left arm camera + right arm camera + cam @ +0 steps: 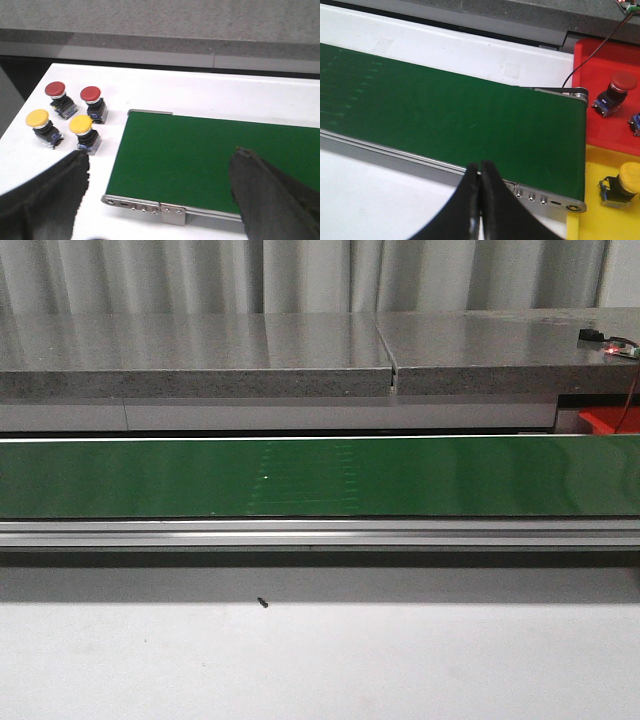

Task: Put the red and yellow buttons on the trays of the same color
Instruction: 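Lower the left gripper onto a yellow-capped button on the table, grasp it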

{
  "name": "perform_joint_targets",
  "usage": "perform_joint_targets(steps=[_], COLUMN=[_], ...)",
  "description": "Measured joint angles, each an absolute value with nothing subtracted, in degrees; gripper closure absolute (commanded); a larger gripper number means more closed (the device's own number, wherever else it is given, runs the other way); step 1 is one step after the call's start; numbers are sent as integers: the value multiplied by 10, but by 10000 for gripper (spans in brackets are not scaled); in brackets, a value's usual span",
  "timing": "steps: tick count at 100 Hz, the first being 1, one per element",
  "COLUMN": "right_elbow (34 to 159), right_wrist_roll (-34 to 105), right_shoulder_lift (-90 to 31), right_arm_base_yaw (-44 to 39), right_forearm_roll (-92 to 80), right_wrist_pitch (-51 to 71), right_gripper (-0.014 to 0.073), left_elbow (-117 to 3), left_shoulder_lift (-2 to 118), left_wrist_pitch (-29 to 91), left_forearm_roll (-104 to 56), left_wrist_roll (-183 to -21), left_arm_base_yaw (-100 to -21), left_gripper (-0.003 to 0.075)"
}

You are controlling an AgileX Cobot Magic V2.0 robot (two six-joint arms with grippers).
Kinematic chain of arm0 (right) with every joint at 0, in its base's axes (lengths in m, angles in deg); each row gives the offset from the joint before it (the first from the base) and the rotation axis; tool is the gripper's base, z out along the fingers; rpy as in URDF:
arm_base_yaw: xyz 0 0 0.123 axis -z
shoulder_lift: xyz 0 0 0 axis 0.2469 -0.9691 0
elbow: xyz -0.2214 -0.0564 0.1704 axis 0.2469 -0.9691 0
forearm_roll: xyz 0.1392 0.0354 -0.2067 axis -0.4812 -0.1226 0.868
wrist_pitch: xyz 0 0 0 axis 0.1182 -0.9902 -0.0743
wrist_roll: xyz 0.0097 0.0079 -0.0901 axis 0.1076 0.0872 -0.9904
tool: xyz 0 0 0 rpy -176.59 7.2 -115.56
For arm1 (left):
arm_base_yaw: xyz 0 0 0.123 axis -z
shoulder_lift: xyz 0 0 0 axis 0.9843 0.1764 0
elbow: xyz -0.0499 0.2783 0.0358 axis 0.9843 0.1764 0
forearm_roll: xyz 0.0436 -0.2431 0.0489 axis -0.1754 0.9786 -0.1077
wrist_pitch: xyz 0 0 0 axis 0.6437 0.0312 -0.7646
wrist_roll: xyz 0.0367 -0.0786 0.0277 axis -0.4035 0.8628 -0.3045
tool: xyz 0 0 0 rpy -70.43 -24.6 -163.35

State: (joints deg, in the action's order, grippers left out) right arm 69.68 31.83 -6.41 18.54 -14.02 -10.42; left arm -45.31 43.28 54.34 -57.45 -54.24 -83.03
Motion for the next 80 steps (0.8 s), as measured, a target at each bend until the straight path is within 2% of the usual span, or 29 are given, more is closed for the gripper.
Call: perform_joint_targets(steps=[46,80], right_elbow=[697,697], right_wrist_roll=[320,320], right_shoulder_lift=[-64,-64], right_arm_base_yaw=[185,185], right_forearm_roll=[-140,-140], right_wrist_pitch=[-104,-104], right_gripper=[662,662], left_elbow=[-637,-694], left_shoulder_lift=[776,953], left_wrist_pitch=[525,513], left_forearm_roll=[-572,-569], left_wrist_roll=[-534,-534], left_arm_base_yaw=[-1004,-1023], left_gripper=[175,175])
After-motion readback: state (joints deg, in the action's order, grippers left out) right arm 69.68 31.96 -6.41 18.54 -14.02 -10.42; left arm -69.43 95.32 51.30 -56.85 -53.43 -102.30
